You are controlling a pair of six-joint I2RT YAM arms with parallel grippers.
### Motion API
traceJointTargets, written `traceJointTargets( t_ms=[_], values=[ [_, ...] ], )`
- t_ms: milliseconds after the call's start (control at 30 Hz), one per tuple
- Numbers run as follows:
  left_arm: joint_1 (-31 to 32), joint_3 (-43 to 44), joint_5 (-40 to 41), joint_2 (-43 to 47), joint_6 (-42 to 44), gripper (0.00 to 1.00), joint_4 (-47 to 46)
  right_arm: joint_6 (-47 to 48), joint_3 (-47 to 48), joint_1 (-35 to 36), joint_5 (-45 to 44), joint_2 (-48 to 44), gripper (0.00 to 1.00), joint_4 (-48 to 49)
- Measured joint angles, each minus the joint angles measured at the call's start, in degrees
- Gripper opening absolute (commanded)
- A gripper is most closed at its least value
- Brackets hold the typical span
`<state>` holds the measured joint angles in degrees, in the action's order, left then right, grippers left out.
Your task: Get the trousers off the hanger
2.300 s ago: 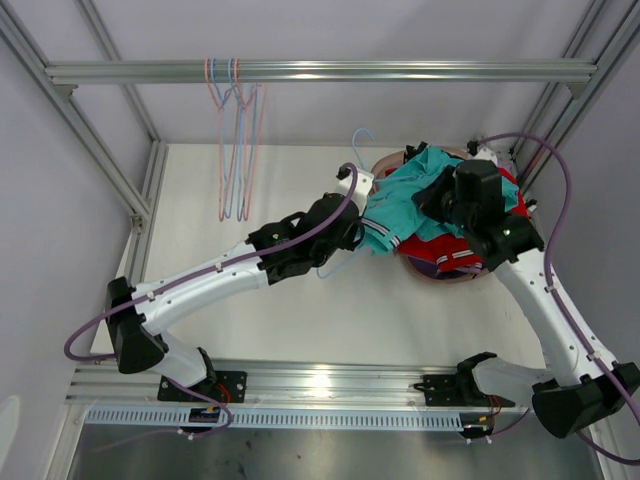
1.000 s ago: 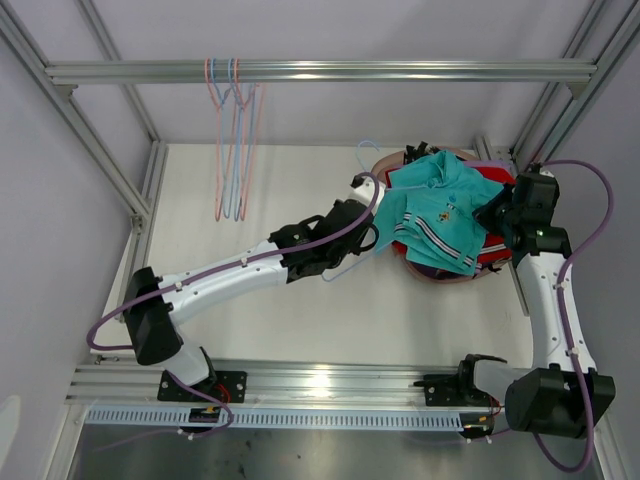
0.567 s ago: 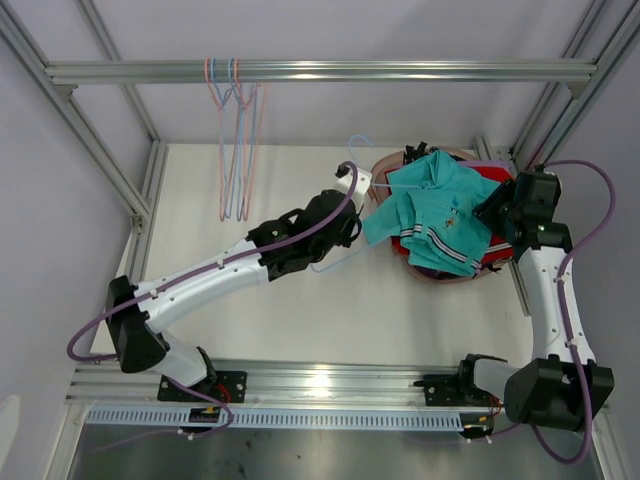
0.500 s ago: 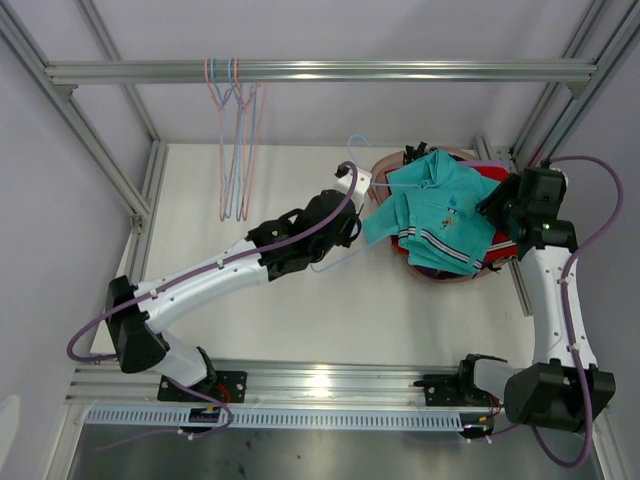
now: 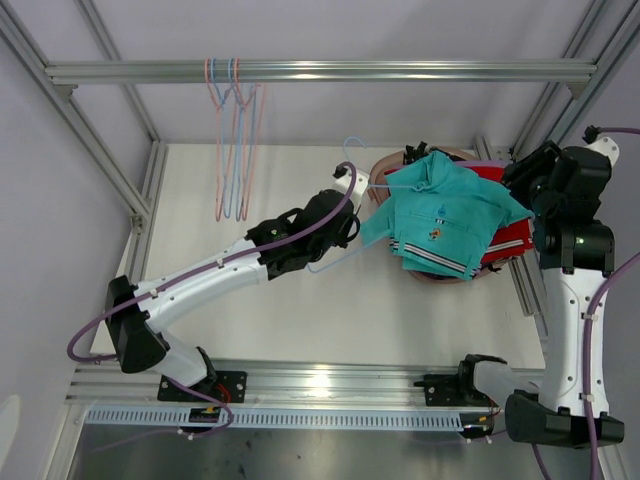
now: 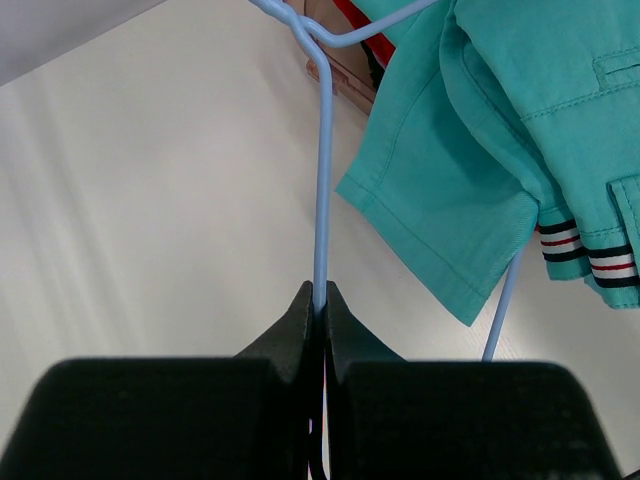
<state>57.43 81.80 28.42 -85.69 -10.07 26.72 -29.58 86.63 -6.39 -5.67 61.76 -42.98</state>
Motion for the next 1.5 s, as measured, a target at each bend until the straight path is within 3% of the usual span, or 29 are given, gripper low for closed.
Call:
traceJointTargets(
  t_ms=[33, 133, 267, 433, 633, 933, 1300, 1500],
  values=[
    [0.0, 0.0, 0.0, 0.0, 0.0, 0.0, 0.0, 0.1, -0.1, 0.6, 0.1, -0.1, 0.33, 0.1],
    [0.0, 0.0, 0.0, 0.0, 0.0, 0.0, 0.0, 0.1, -2.8, 4.1, 0.4, -0.8, 0.17, 2.3],
    [0.0, 0.0, 0.0, 0.0, 0.0, 0.0, 0.0, 0.2, -8.1, 12.4, 0.0, -1.6, 0.12, 4.3],
    [0.0, 0.0, 0.0, 0.0, 0.0, 0.0, 0.1, 0.2, -12.7, 17.6, -1.1, -0.1, 0.1, 6.3],
    [0.0, -0.1, 0.3, 0.2, 0.0, 0.0, 0.1, 0.2, -19.3, 18.1, -5.0, 2.8, 0.09, 7.7],
    [0.0, -1.1, 0.3, 3.5, 1.4, 0.0, 0.0, -0.8, -25.3, 13.8, -2.3, 8.1, 0.07, 13.6],
    [-3.1, -2.2, -2.9, 15.3, 2.2, 0.0, 1.7, -1.4, -26.2, 10.5, 4.6, 10.2, 0.07, 17.2],
    [-6.6, -2.2, 2.3, 22.2, 2.7, 0.0, 0.6, -1.4, -26.2, 8.0, 3.9, 12.7, 0.06, 17.7]
  ],
)
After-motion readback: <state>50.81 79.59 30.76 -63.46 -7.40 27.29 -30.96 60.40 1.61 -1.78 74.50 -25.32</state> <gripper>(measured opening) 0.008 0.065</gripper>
